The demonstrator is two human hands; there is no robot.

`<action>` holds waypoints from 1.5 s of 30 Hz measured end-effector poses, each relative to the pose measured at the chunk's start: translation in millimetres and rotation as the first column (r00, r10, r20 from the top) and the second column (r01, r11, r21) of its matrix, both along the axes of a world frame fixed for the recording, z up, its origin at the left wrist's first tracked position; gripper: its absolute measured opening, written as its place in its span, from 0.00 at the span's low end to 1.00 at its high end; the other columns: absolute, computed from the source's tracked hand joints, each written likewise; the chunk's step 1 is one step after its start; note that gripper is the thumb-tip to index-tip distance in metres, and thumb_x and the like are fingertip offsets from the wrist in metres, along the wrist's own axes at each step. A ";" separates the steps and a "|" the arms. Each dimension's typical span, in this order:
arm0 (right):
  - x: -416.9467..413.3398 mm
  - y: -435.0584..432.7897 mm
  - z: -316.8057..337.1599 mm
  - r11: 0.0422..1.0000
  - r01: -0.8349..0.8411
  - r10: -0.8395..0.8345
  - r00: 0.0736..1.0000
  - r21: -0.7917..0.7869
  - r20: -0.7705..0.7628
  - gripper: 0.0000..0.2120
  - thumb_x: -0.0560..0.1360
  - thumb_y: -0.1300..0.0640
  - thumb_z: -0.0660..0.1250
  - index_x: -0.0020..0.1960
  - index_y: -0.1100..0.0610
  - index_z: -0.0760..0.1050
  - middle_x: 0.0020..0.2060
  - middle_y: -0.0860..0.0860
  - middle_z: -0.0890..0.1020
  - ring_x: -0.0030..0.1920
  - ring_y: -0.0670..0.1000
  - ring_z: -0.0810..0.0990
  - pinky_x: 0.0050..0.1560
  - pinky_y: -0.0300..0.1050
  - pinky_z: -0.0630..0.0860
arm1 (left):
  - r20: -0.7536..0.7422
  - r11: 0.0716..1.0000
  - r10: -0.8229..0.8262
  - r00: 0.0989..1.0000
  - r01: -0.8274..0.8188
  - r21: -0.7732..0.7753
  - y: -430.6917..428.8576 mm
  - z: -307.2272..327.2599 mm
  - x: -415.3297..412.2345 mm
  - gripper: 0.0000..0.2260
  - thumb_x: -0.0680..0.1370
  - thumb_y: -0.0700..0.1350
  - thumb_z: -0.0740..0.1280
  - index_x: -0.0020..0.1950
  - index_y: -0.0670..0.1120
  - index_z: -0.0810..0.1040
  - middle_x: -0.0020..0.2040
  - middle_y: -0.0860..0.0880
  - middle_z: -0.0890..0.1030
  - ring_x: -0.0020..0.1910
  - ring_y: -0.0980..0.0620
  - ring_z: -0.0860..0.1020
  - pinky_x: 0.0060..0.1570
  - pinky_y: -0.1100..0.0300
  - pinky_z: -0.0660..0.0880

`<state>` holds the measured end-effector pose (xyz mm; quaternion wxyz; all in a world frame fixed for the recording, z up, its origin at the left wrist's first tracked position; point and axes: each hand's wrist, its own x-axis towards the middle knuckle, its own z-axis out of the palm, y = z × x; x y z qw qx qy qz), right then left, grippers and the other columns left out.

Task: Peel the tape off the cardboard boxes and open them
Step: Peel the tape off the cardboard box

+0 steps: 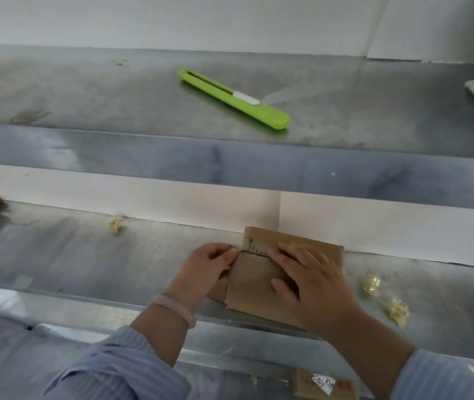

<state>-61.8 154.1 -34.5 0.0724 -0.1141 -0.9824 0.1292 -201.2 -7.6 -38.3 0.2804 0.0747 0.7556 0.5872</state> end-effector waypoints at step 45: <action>-29.8 -32.0 10.7 0.955 0.289 -0.293 0.955 -0.069 -0.050 0.24 0.70 0.32 0.56 0.59 0.39 0.79 0.59 0.40 0.76 0.64 0.49 0.71 0.67 0.50 0.64 | -0.488 0.891 -0.447 0.750 0.422 -0.167 15.0 28.9 -31.5 0.09 0.81 0.43 0.61 0.41 0.50 0.75 0.36 0.55 0.77 0.36 0.65 0.74 0.37 0.74 0.68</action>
